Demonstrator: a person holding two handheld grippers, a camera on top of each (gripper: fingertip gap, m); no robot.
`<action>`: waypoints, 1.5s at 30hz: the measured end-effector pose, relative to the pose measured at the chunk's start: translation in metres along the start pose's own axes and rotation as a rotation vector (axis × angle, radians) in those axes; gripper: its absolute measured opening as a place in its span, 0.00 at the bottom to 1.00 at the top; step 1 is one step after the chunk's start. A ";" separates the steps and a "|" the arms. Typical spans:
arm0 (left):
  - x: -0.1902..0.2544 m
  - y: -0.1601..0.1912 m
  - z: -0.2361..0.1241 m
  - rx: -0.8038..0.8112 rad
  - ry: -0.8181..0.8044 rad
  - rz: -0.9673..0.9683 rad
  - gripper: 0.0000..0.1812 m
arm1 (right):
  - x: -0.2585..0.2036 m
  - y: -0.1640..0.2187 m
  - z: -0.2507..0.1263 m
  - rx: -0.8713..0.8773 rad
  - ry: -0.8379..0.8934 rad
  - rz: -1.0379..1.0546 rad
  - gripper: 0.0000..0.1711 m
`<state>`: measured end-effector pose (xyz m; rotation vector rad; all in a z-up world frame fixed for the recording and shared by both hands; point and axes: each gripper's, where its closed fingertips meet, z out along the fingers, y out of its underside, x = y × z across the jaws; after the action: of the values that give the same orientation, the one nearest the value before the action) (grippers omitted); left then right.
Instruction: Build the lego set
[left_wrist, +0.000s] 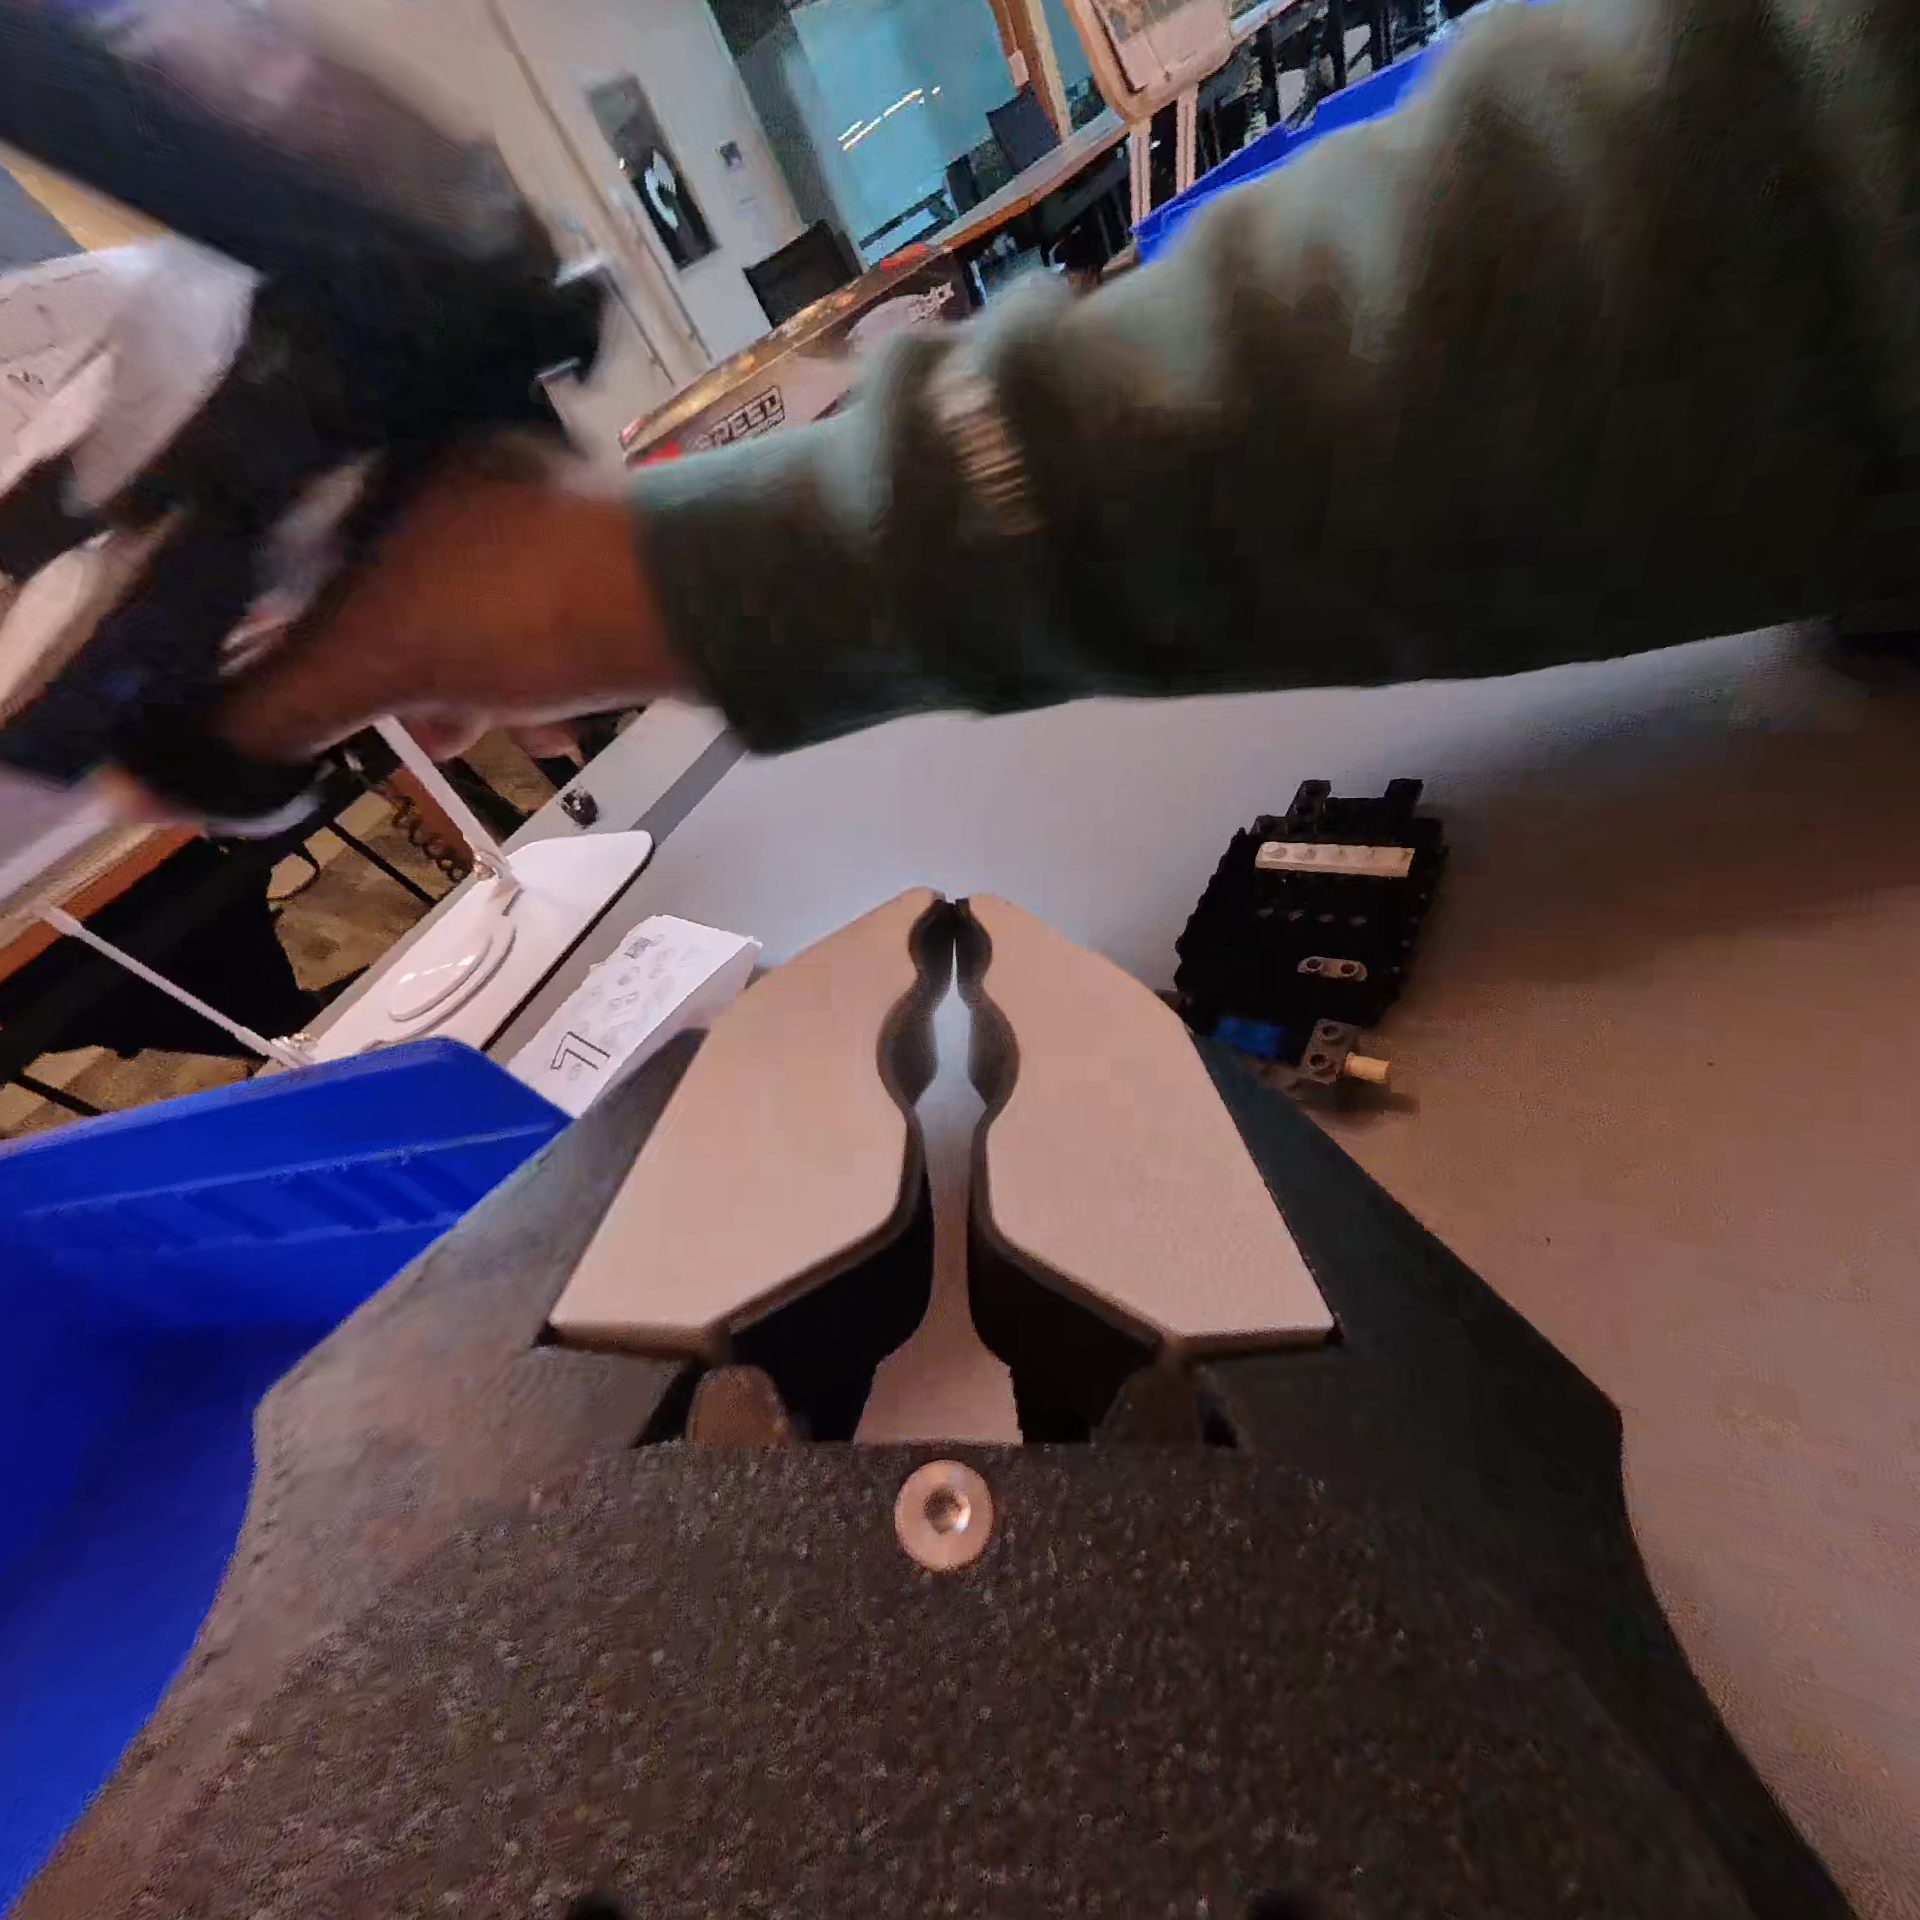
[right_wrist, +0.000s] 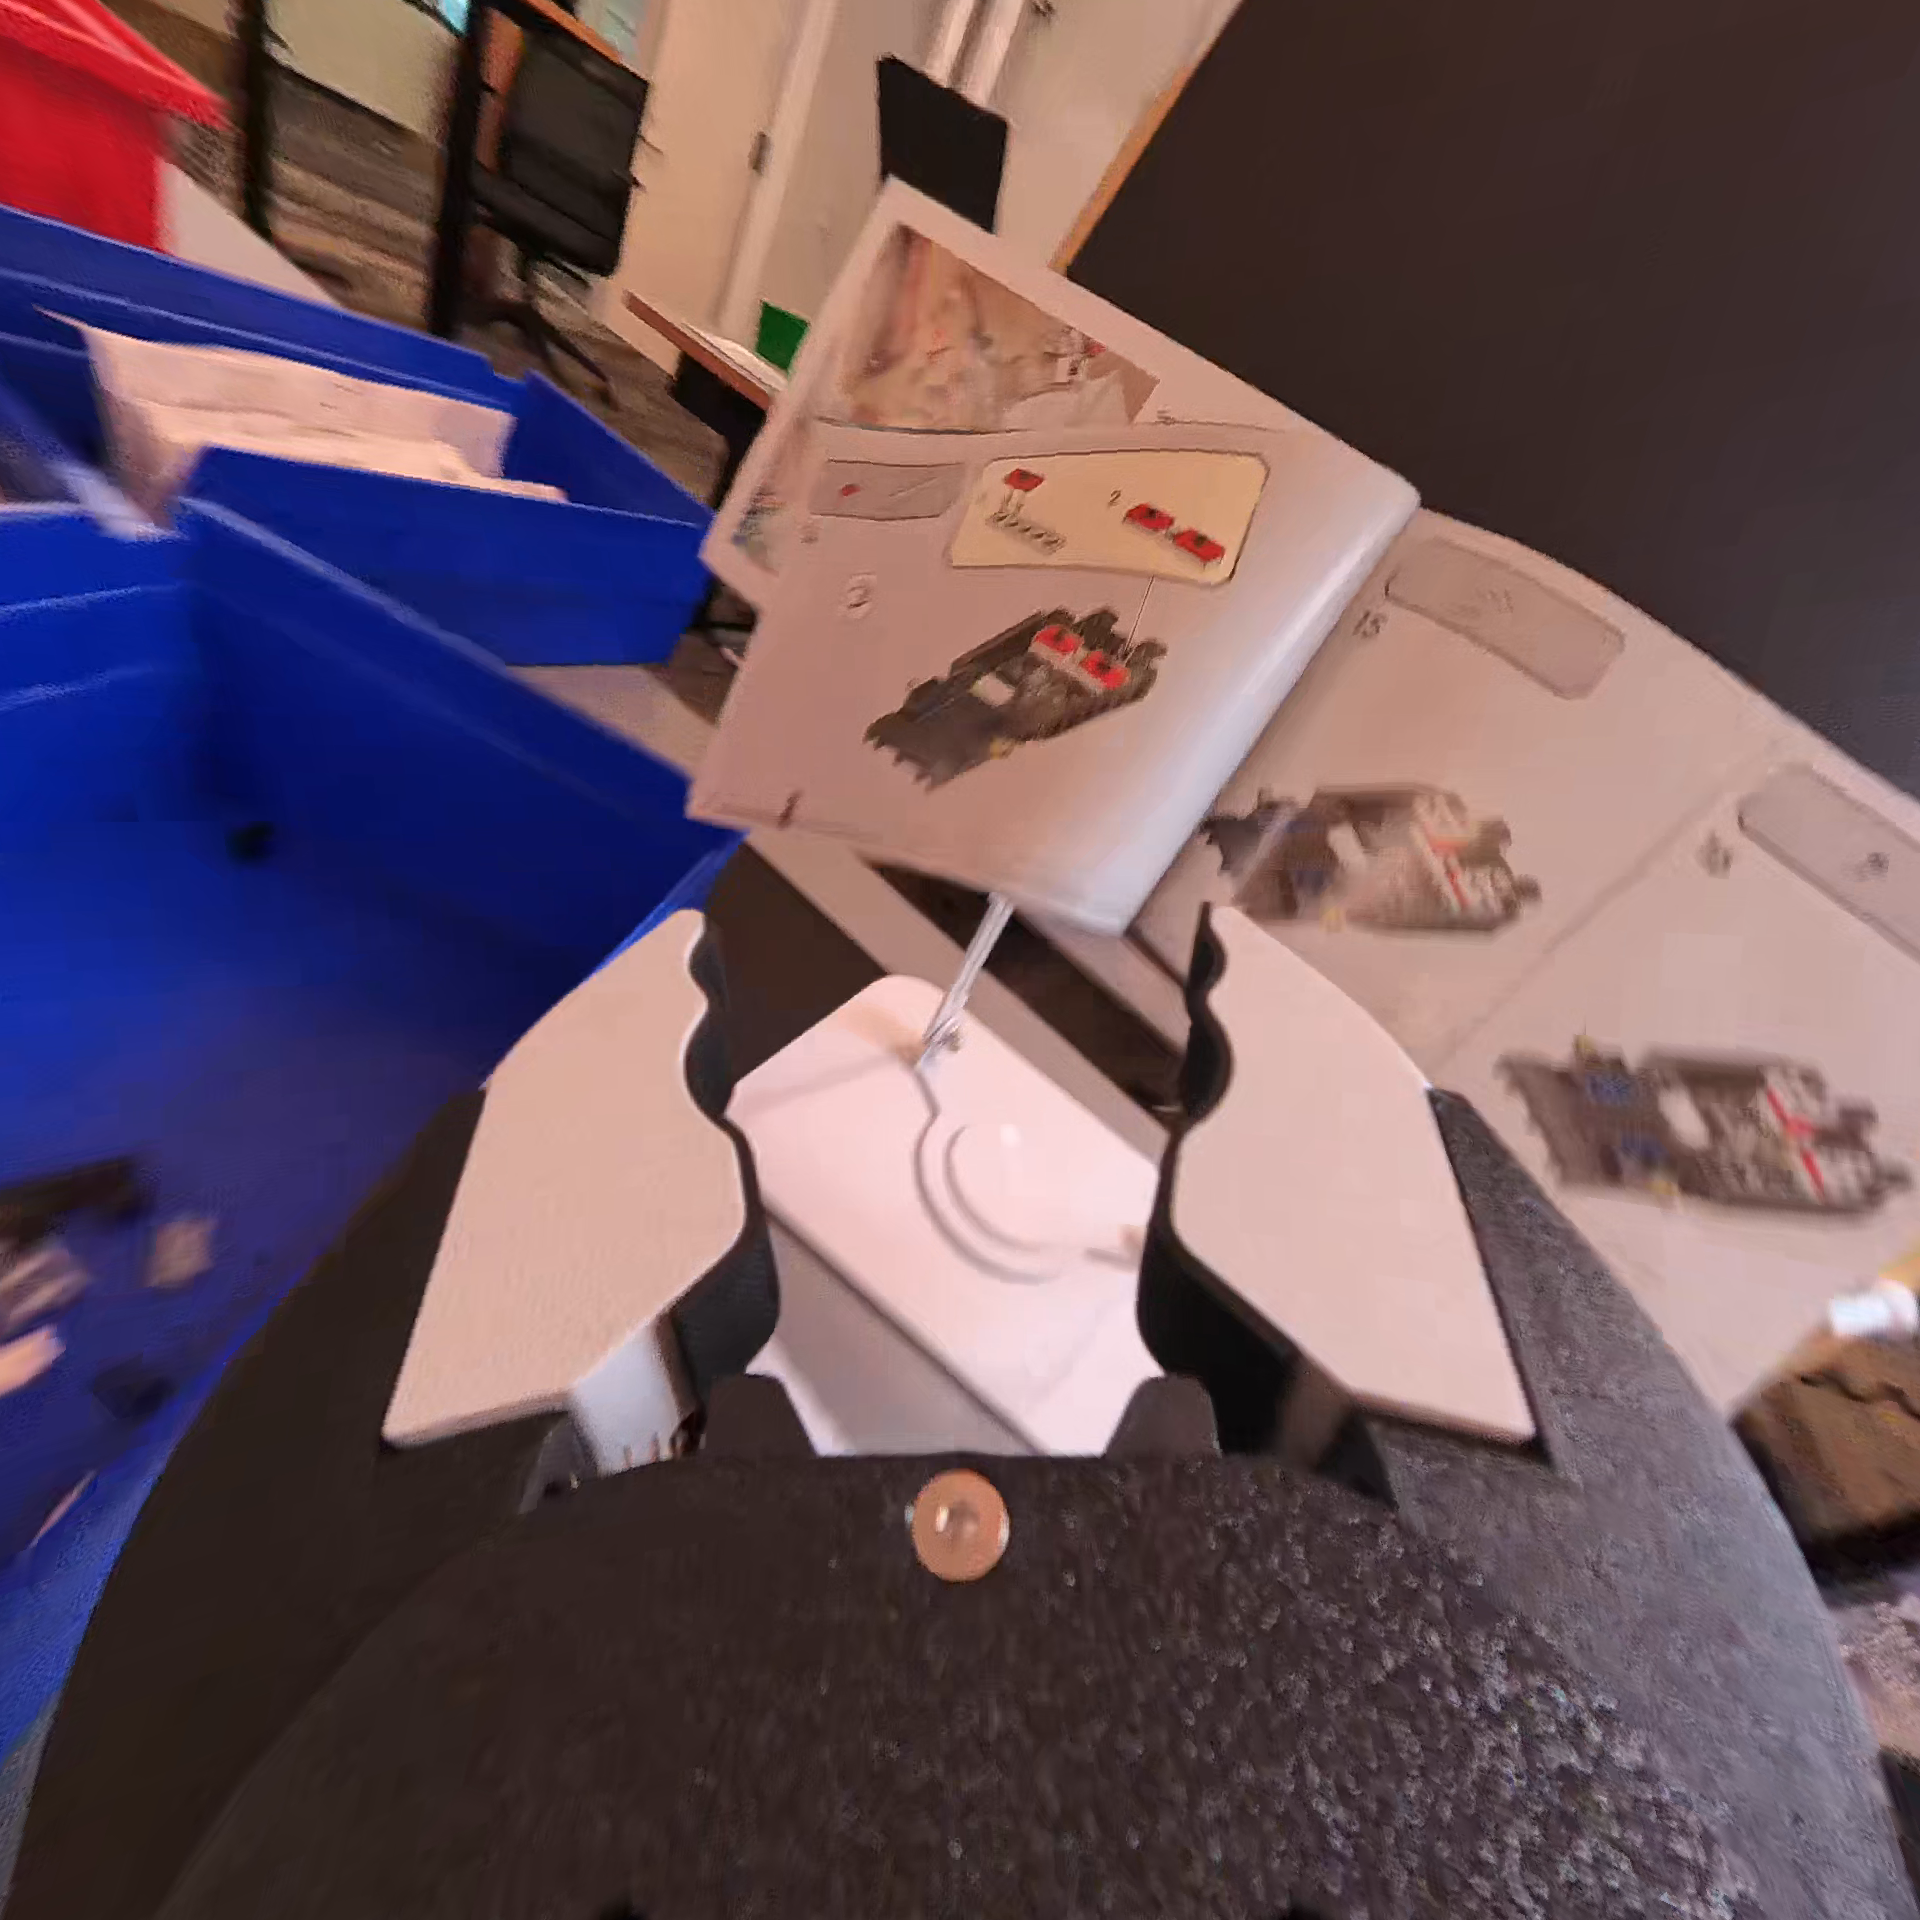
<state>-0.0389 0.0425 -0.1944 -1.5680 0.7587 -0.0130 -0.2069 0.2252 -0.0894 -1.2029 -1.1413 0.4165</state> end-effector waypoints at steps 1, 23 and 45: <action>0.003 -0.002 0.000 0.006 0.006 0.018 0.00 | 0.004 -0.003 0.022 -0.025 0.028 -0.009 0.53; -0.009 -0.006 -0.005 0.023 -0.022 -0.013 0.00 | 0.088 -0.002 0.048 0.008 0.156 0.149 0.15; -0.291 -0.026 0.173 -0.307 -0.222 -0.131 0.06 | 0.179 0.061 -0.003 0.019 0.120 0.537 0.06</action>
<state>-0.1778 0.3295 -0.0781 -1.8728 0.4976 0.1865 -0.1107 0.3848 -0.0599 -1.4940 -0.6985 0.7462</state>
